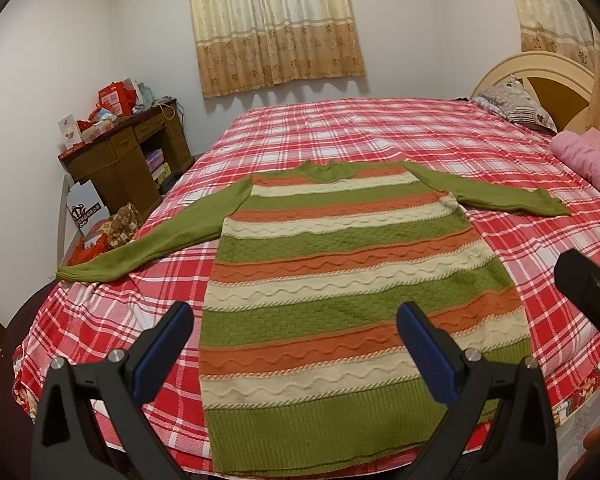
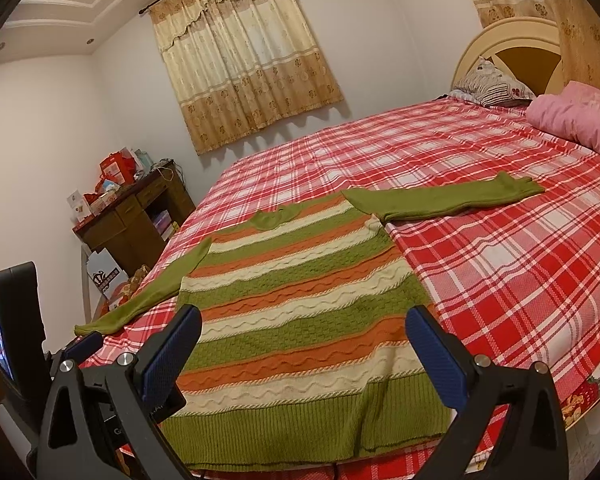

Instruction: Fold small clothes

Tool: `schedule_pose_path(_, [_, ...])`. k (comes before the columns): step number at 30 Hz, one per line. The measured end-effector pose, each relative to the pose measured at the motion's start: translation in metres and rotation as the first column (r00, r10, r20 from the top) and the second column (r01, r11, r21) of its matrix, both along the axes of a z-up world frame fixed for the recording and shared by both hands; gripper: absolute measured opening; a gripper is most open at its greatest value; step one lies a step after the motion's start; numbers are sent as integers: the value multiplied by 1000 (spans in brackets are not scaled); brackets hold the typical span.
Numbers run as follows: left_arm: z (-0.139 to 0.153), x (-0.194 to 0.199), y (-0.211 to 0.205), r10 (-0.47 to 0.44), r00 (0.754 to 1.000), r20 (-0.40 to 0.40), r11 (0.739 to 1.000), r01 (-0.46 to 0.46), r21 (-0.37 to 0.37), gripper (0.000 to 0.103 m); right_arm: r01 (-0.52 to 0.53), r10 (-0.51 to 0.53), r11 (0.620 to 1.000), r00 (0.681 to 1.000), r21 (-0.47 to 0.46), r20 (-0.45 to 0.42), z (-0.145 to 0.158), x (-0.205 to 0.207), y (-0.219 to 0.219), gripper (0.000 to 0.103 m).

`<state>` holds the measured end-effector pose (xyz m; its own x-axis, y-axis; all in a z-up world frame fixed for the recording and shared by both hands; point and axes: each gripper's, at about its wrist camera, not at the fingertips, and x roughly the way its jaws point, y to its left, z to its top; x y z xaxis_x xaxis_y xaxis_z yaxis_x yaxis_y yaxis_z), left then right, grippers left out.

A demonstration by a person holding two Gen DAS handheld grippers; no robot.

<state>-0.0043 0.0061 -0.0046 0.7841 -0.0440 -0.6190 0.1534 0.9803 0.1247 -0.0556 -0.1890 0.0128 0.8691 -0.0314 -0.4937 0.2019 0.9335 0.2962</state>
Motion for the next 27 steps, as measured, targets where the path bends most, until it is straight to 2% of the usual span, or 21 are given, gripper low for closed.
schedule_pose_path(27, [-3,1,0,0,1000,-13,1000,0,-8,103,-7,7,1000,1000,13,-15,-4,3,0,102])
